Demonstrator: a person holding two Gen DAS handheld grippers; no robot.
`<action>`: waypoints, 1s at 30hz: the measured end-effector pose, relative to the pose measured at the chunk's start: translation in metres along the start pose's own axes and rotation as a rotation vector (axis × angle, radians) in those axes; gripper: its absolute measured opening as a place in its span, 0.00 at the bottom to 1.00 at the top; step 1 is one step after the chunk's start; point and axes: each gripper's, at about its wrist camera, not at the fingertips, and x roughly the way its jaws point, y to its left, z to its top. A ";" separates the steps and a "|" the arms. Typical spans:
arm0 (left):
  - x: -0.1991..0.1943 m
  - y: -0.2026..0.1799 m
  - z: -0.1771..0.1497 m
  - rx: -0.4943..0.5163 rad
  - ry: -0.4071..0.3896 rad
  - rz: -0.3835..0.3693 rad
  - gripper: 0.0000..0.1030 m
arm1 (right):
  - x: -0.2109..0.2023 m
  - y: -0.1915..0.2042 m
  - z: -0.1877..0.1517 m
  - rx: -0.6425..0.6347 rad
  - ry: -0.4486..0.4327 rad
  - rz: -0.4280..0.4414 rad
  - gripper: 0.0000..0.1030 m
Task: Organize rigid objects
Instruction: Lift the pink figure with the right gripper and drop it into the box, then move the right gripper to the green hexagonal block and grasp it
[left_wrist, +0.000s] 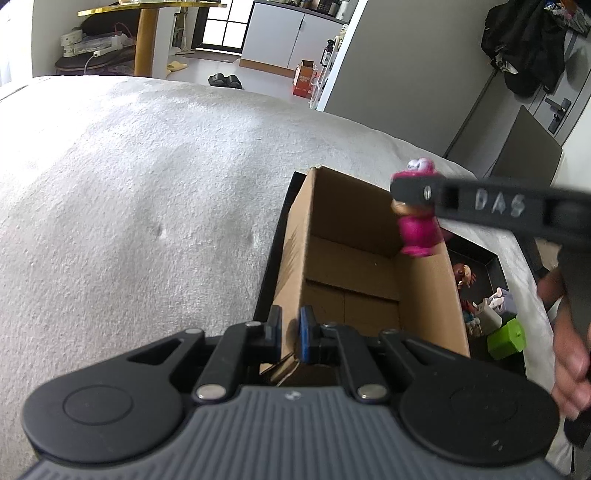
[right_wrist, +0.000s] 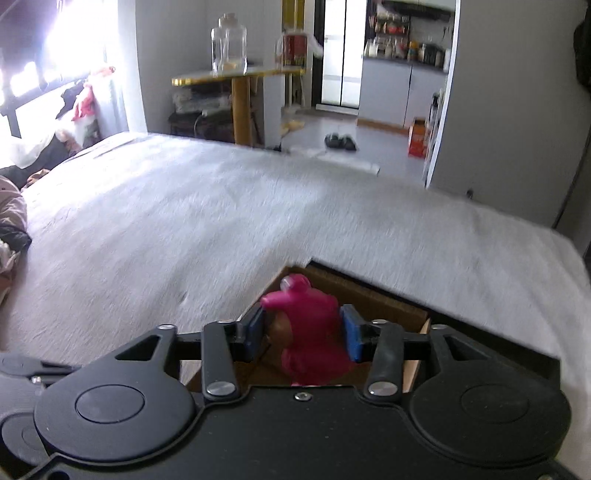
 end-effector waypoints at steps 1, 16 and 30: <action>0.000 0.000 0.000 0.000 0.000 0.000 0.08 | -0.004 -0.001 0.001 -0.006 -0.016 -0.003 0.63; 0.001 -0.009 -0.002 0.040 -0.013 0.045 0.09 | -0.034 -0.051 -0.032 -0.016 0.051 -0.090 0.74; -0.004 -0.041 0.007 0.115 -0.034 0.172 0.22 | -0.043 -0.110 -0.085 0.145 0.103 -0.118 0.74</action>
